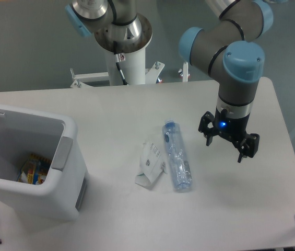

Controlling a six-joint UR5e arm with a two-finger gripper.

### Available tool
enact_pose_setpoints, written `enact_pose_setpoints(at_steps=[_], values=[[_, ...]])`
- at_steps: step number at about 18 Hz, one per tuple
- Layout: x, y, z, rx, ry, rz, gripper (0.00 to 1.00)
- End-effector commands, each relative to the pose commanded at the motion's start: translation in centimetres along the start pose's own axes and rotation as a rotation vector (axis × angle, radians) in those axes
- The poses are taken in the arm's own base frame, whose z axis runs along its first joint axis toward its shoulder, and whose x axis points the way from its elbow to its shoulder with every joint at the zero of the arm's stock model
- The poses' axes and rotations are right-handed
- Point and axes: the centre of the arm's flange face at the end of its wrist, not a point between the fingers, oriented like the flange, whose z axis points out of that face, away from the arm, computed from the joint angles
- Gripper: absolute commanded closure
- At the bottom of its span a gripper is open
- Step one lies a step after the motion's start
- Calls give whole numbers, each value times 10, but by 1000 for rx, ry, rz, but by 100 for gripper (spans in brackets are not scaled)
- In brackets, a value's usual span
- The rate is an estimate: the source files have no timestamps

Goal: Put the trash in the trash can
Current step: 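Move the gripper over the crumpled white paper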

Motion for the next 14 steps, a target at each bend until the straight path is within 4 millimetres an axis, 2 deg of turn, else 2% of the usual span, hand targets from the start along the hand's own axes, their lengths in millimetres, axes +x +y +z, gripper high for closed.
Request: enact_pose_setpoints(at_steps=[7,11,14], values=[[9,-9,8,4,18,16,0],[36,-21,37,23,-10,-22,0],[52,-42,42,32,-2,-142,0]])
